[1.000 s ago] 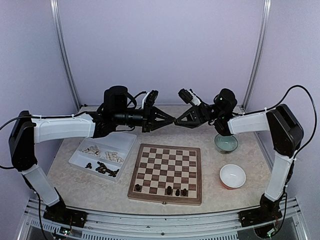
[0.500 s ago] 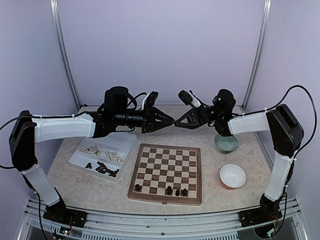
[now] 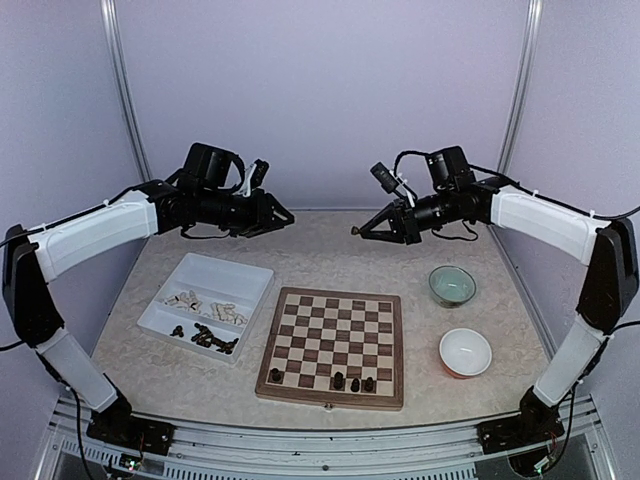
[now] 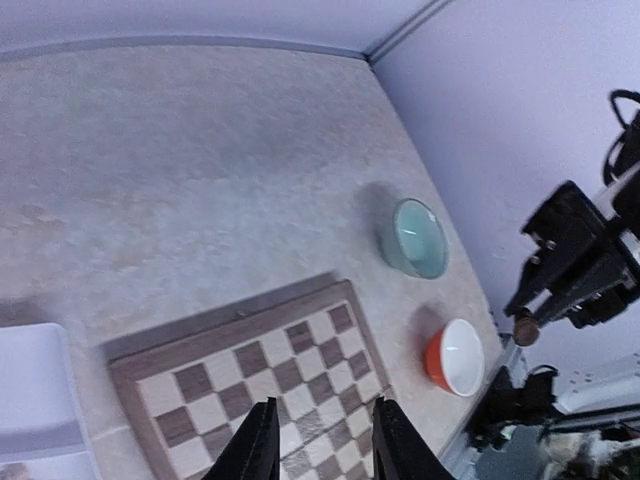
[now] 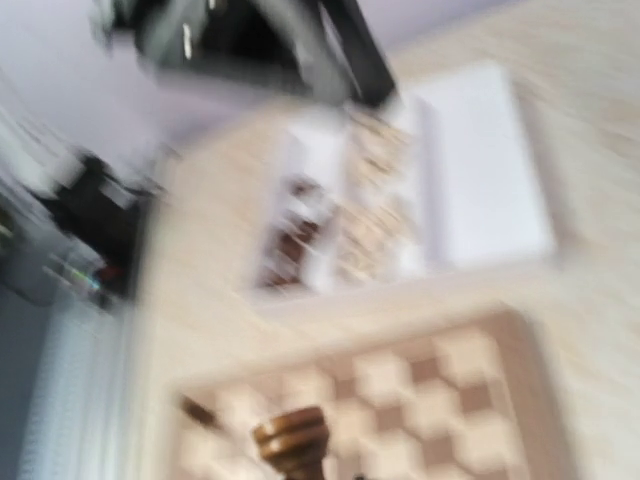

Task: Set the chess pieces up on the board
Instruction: Pass from the left arm to the right, then place the pawn on the chessboard.

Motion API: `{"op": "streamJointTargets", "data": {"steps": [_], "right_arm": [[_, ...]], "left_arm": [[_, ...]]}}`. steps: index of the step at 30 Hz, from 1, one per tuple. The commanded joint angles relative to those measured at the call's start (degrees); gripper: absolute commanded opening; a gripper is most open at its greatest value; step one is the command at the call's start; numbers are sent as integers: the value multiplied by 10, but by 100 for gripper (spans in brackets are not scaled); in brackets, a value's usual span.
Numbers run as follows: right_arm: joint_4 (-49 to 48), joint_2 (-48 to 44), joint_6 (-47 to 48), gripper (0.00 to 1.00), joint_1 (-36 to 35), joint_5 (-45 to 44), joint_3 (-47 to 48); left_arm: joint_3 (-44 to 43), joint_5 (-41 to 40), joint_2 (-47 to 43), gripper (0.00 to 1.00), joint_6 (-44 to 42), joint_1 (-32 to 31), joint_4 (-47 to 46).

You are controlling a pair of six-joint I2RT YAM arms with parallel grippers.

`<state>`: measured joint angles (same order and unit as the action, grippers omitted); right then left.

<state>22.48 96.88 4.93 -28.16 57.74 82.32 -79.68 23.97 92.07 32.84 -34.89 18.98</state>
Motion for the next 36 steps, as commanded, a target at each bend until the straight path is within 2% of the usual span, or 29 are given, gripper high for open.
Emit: {"op": "streamJointTargets", "data": {"steps": [1,9,13,17,20,31,34,36], "right_arm": [[205,-43,231,1,-16,-197,-5],[242,-116,349,1,-124,-473,-108],[254,-118,384,1,-177,-568,-158],[237,-98,413,0,-219,-668,-186],[234,-79,417,0,-236,-687,-188],[232,-6,406,0,-296,-735,-192],[231,8,397,4,-302,-738,-182],[236,12,391,11,-304,-729,-174]], "left_arm": [[-23,-202,-14,33,-136,3,136],[55,-362,-37,33,-210,10,92],[114,-388,-56,33,-218,26,48],[134,-406,-52,33,-229,35,47],[124,-434,-37,33,-231,35,65],[126,-430,-38,33,-231,35,65],[126,-427,-39,33,-231,35,65],[126,-425,-38,33,-231,35,65]]}}
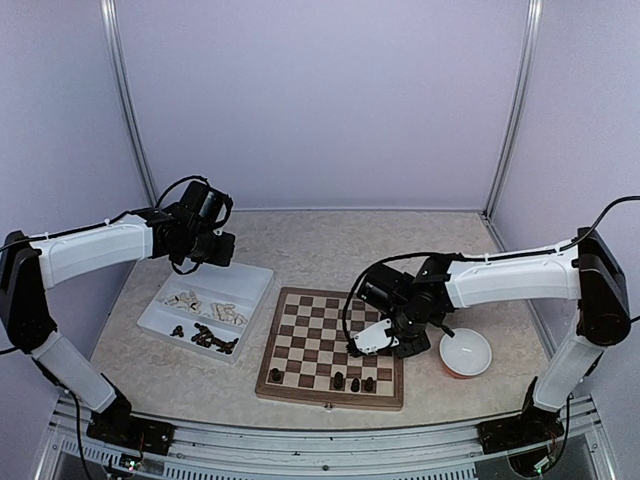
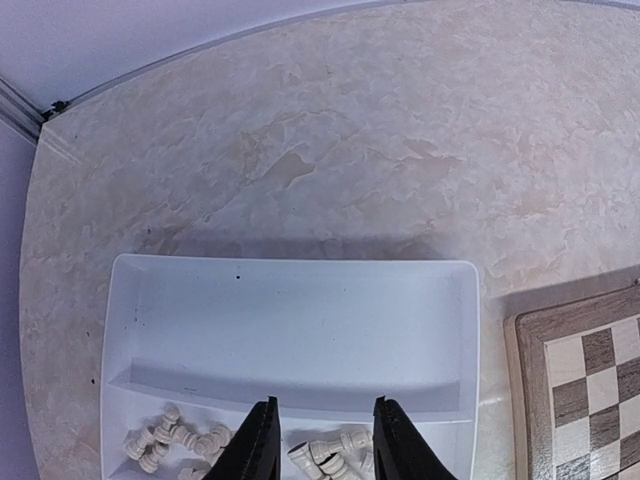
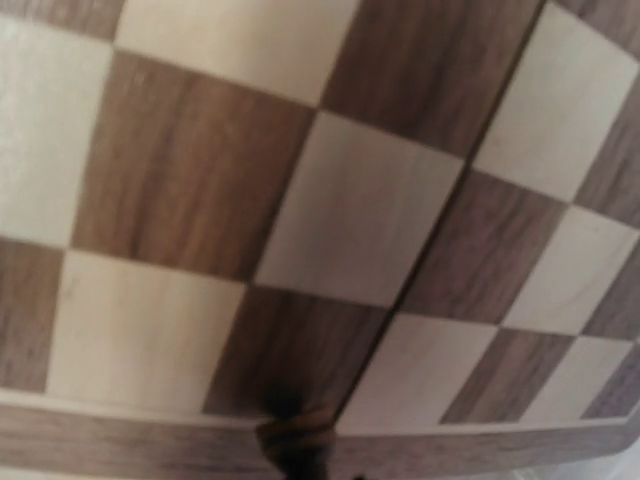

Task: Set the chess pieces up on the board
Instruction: Place the pawn on the chessboard, then move the pawn to a7.

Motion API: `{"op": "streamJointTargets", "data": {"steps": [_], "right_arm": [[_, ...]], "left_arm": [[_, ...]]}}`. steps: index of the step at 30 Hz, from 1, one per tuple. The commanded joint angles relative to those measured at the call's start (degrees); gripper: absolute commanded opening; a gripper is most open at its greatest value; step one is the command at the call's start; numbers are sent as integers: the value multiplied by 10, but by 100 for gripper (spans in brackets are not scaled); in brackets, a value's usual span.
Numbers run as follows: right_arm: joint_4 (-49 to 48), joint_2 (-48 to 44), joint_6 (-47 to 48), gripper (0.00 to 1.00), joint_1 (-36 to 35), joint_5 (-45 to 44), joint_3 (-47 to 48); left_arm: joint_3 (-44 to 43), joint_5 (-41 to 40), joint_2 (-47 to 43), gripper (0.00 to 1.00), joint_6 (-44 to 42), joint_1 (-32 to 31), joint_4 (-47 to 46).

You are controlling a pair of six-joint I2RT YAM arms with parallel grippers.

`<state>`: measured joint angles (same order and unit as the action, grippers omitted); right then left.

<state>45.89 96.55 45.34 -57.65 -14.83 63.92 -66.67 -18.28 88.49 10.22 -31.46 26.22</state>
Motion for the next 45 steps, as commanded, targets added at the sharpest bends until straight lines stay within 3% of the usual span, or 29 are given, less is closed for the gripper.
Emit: {"op": "streamJointTargets", "data": {"steps": [1,4,9,24,28,36,45], "right_arm": [[6,15,-16,16,-10,8,13],[8,5,-19,32,-10,28,15],[11,-10,-23,39,-7,70,13],[-15,-16,-42,39,58,212,24],[-22,-10,-42,38,60,224,18],[-11,0,-44,26,60,248,20],[-32,-1,-49,33,63,217,11]], "left_arm": [[-4,-2,-2,33,-5,1,-7],[-4,6,-3,33,-5,1,-7],[-3,14,0,33,-5,-1,-7],[-6,25,19,33,-5,-11,1],[-7,28,23,34,-5,-12,2],[-8,32,28,33,-6,-13,5],[-10,39,31,34,-6,-15,8]]}}
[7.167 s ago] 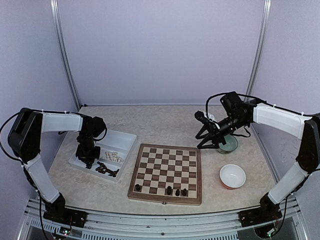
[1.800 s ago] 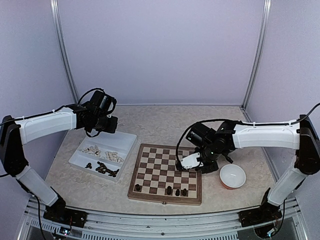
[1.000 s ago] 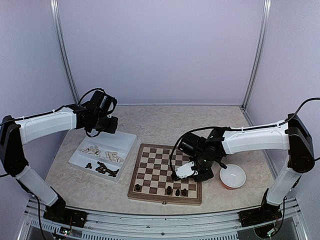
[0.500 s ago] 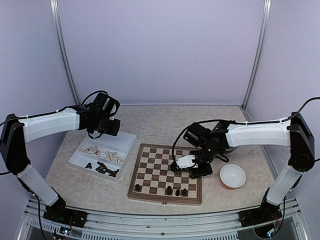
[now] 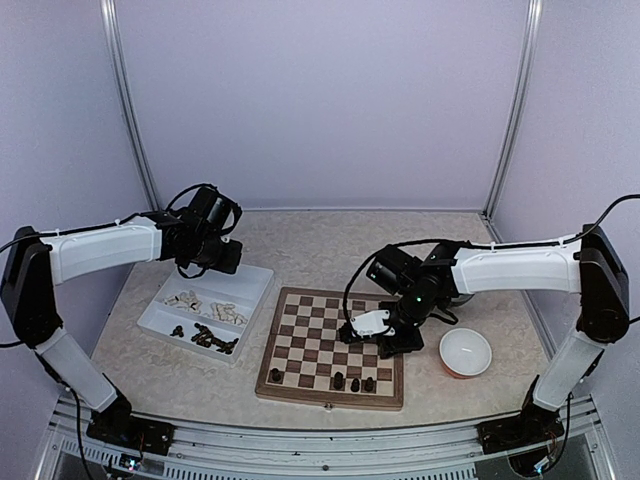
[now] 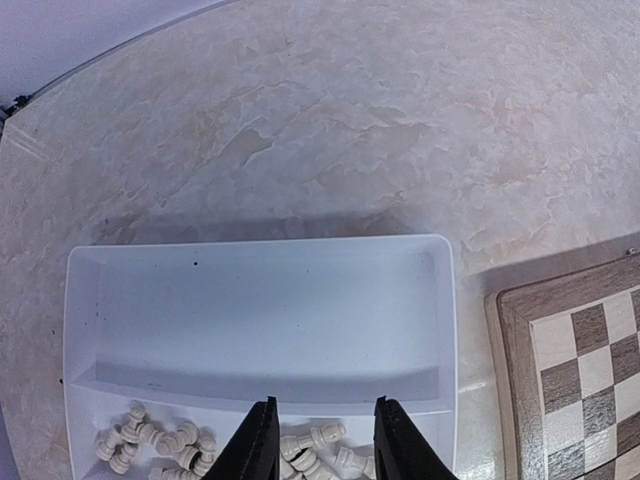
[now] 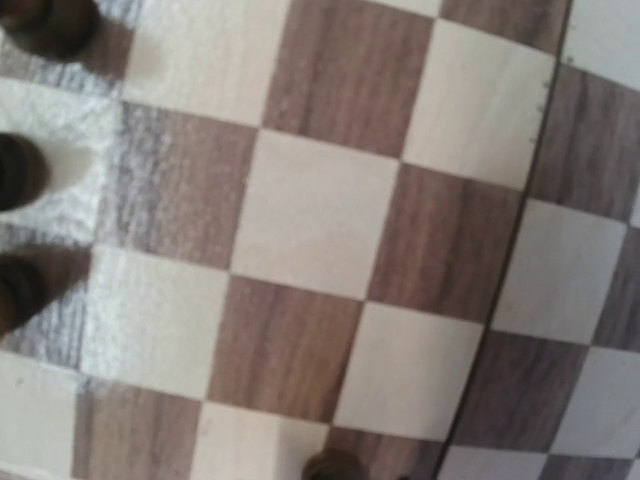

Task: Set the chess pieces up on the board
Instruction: Move the pawn to a7.

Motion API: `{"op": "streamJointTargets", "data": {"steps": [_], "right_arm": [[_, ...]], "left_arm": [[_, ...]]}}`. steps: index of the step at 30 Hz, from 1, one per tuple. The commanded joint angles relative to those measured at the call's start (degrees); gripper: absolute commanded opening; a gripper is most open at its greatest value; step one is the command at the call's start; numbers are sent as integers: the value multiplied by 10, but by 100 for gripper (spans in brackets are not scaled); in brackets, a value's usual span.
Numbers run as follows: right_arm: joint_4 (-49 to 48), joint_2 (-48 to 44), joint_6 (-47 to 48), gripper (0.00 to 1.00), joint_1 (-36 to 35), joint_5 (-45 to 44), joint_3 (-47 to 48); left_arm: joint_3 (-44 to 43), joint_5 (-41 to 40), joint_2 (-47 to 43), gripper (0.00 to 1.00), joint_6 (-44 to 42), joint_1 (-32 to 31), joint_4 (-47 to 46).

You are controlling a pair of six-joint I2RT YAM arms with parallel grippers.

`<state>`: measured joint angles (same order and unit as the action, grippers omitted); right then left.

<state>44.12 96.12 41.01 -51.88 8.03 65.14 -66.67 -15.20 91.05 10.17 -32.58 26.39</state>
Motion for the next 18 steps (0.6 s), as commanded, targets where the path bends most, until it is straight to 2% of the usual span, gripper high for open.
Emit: {"op": "streamJointTargets", "data": {"steps": [1,7,18], "right_arm": [[-17,5,-5,34,8,-13,-1],[-14,18,-5,34,15,-1,-1],[28,28,-1,26,15,44,-3]], "left_arm": [[-10,8,6,34,-5,-4,7],[-10,9,7,34,-6,-7,8],[-12,13,11,34,-6,-9,13]]}}
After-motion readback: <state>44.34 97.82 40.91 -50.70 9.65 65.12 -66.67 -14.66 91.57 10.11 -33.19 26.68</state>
